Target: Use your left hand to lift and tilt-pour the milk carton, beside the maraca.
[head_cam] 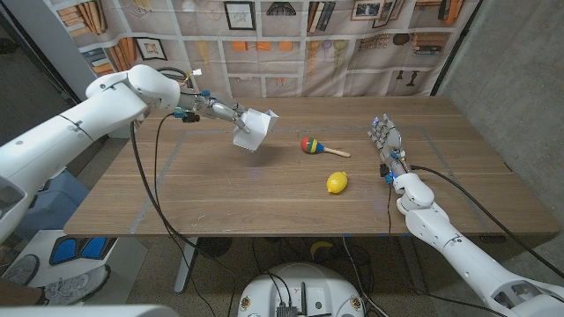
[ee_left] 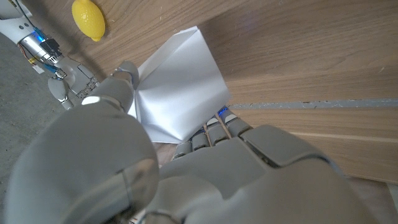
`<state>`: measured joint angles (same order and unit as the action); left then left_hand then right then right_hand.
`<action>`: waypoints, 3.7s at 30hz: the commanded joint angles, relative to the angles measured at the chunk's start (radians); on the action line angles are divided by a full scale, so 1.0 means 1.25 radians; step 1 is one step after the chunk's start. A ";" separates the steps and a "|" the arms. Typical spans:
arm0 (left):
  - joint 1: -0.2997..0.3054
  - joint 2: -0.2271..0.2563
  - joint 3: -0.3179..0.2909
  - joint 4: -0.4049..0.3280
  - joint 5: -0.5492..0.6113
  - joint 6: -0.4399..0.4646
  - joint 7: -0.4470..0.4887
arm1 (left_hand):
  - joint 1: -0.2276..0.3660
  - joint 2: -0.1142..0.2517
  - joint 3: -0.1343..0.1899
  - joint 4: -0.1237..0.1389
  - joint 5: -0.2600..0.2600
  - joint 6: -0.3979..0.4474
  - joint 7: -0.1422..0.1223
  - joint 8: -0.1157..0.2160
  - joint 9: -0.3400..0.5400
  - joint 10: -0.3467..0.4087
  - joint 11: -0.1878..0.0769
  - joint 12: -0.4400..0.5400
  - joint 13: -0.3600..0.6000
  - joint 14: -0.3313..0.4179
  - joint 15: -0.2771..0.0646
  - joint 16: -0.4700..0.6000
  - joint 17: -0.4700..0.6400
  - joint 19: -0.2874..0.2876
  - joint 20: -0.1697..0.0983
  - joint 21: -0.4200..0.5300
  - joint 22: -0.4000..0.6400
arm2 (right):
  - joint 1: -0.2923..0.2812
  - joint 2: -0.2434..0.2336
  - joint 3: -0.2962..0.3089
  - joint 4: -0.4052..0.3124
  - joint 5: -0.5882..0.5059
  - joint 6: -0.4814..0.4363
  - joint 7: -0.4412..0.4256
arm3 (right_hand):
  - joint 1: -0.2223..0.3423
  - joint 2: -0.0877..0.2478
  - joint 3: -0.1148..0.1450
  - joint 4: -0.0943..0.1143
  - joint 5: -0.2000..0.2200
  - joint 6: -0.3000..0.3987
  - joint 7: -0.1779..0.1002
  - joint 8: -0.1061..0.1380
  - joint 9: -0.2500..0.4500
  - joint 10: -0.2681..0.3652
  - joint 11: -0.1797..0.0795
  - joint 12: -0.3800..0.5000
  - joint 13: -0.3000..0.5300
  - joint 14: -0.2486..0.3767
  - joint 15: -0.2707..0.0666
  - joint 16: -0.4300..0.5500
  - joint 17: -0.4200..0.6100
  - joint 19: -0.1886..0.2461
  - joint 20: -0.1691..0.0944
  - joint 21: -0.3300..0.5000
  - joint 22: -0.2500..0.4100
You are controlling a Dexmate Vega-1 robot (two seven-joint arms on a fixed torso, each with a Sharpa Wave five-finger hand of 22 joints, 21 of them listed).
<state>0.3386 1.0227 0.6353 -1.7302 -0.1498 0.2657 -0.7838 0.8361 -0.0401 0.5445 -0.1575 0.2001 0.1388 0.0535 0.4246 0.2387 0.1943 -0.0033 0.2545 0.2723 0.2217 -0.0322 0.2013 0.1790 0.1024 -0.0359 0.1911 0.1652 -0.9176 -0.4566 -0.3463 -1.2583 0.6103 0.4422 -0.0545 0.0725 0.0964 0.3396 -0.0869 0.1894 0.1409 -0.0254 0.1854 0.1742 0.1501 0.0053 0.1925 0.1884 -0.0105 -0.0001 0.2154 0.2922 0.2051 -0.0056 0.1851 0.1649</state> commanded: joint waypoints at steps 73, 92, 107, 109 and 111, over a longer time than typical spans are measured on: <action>-0.215 -0.159 0.182 -0.078 0.736 -0.158 -0.400 | -0.002 0.022 -0.029 -0.006 0.010 -0.012 -0.005 0.014 -0.001 0.004 -0.010 -0.004 0.011 0.014 -0.005 0.002 0.003 0.032 -0.009 0.005 0.004 | -0.021 0.022 0.022 0.043 0.064 0.036 0.053 | 0.000 0.018 0.002 -0.003 0.005 0.022 0.005 0.005 0.002 0.012 -0.001 0.003 0.002 0.006 0.011 0.008 -0.003 0.018 0.016 0.004 0.002; -0.171 -0.186 0.189 -0.140 0.924 -0.183 -0.441 | -0.006 0.026 -0.037 -0.005 0.010 -0.009 -0.005 0.018 -0.002 0.009 -0.010 -0.004 0.014 0.022 -0.011 0.004 0.003 0.043 -0.009 0.006 0.005 | -0.042 0.025 0.029 0.036 0.079 0.048 0.062 | 0.000 0.018 0.002 -0.003 0.005 0.025 0.008 0.005 0.002 0.013 -0.001 0.003 0.002 0.007 0.013 0.009 -0.004 0.019 0.017 0.004 0.002; -0.163 -0.232 0.195 -0.105 1.003 -0.224 -0.472 | -0.009 0.026 -0.042 -0.005 0.010 -0.005 -0.002 0.021 -0.003 0.014 -0.011 -0.003 0.015 0.026 -0.011 0.004 0.003 0.049 -0.009 0.007 0.005 | -0.052 0.023 0.035 0.031 0.085 0.056 0.066 | 0.000 0.019 0.002 -0.003 0.005 0.026 0.007 0.004 0.002 0.014 -0.002 0.003 0.002 0.007 0.013 0.009 -0.005 0.020 0.018 0.004 0.002; -0.170 -0.232 0.207 -0.102 1.009 -0.222 -0.475 | -0.009 0.027 -0.042 -0.005 0.010 -0.006 -0.002 0.021 -0.003 0.013 -0.010 -0.004 0.015 0.026 -0.011 0.004 0.003 0.049 -0.009 0.007 0.005 | -0.050 0.024 0.036 0.035 0.086 0.058 0.069 | 0.000 0.019 0.002 -0.003 0.005 0.027 0.007 0.004 0.002 0.014 -0.002 0.004 0.002 0.007 0.013 0.009 -0.005 0.020 0.018 0.004 0.002; -0.177 -0.229 0.221 -0.103 1.013 -0.216 -0.475 | -0.009 0.027 -0.043 -0.005 0.010 -0.006 -0.002 0.021 -0.003 0.014 -0.010 -0.004 0.015 0.026 -0.011 0.004 0.003 0.050 -0.009 0.007 0.005 | -0.048 0.026 0.036 0.039 0.088 0.060 0.073 | 0.000 0.019 0.003 -0.003 0.005 0.026 0.007 0.004 0.002 0.014 -0.001 0.004 0.002 0.008 0.013 0.009 -0.005 0.021 0.018 0.004 0.002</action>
<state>0.1309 0.7567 0.8757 -1.8767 1.0566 0.0059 -1.3543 0.8265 -0.0157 0.4939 -0.1620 0.2047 0.1235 0.0520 0.4443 0.2299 0.2035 -0.0125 0.2477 0.2868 0.2468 -0.0357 0.2013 0.1789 0.1560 -0.0359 0.1976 0.1703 -0.9775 -0.4269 -0.3055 -1.2176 0.7121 0.5094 0.0247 0.0726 0.0964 0.3396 -0.0869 0.1894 0.1624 -0.0180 0.1854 0.1742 0.1572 0.0017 0.1925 0.1884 -0.0016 0.0091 0.2234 0.2830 0.2231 0.0125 0.1850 0.1649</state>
